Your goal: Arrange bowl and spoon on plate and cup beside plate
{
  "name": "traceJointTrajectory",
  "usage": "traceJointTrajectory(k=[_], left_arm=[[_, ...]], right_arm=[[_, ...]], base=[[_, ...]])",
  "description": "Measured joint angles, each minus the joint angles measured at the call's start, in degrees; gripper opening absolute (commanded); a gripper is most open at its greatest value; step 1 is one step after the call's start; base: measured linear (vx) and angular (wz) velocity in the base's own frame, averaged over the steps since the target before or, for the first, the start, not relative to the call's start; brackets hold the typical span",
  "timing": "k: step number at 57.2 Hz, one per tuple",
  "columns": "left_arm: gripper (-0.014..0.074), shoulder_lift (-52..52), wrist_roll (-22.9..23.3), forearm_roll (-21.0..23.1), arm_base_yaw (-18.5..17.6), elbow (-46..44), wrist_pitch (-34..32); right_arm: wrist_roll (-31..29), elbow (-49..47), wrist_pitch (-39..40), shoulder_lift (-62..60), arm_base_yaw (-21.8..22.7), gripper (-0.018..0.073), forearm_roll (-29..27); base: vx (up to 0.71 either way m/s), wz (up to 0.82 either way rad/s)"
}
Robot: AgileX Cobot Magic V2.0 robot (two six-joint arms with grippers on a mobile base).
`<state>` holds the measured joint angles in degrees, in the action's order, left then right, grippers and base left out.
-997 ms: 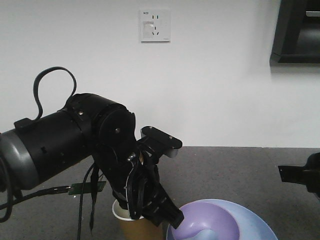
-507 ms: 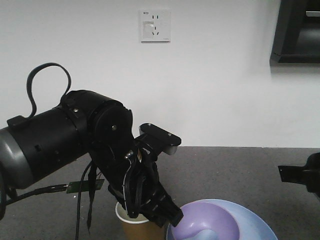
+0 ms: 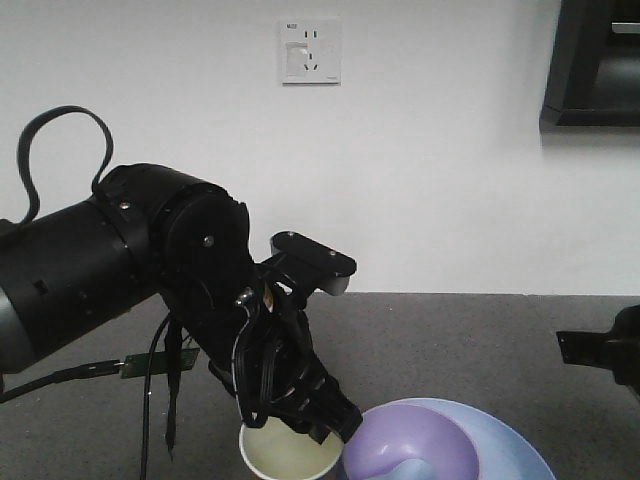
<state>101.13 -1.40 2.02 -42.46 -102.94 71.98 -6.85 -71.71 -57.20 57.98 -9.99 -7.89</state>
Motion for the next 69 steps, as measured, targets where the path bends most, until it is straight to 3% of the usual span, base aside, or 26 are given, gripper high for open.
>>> traceJointTrajectory(k=[13,17,23,28,33,39,46,52,69], left_arm=[[0.0451,-1.79,0.35,0.06,0.0,-2.07,0.3],[0.0378,-2.86,1.03,0.01,0.0,-3.43,0.39],[0.0181,-5.43,1.4,-1.03,0.0,-4.98,0.37],[-0.0007,-7.77,1.4,-3.64,-0.06,-5.34,0.45],[-0.0008,-10.54,2.01,-7.41,-0.06,-5.26,0.49],[-0.0006,-14.97,3.31,-10.59,-0.06,-3.26,-0.31],[-0.0006,-22.64,4.33,-12.51,-0.06,4.67,-5.36],[-0.0006,-30.44,4.55,-12.74,-0.06,15.34,-12.08],[-0.0003,-52.98,7.22,-12.87,-0.06,47.74,-34.94]], right_arm=[[0.05,0.0,0.05,0.0,0.0,0.0582,0.0],[0.05,0.0,0.05,0.0,0.0,0.058,0.0],[0.05,0.0,0.05,0.0,0.0,0.0541,0.0],[-0.1,0.0,0.05,0.0,0.0,0.0444,0.0],[-0.56,0.0,0.05,0.0,0.0,0.0265,0.0],[-1.0,0.0,-0.01,-0.56,0.0,-0.0017,0.19],[-2.66,0.27,0.61,-3.21,0.0,-0.0015,0.26],[-4.63,4.09,5.62,-8.32,0.0,-0.0015,0.2],[-6.19,28.86,26.17,-30.3,0.0,-0.001,0.2]], base=[[0.0,0.0],[0.0,0.0],[0.0,0.0],[0.0,0.0],[0.0,0.0],[0.0,0.0],[0.0,0.0],[0.0,0.0],[0.0,0.0]])
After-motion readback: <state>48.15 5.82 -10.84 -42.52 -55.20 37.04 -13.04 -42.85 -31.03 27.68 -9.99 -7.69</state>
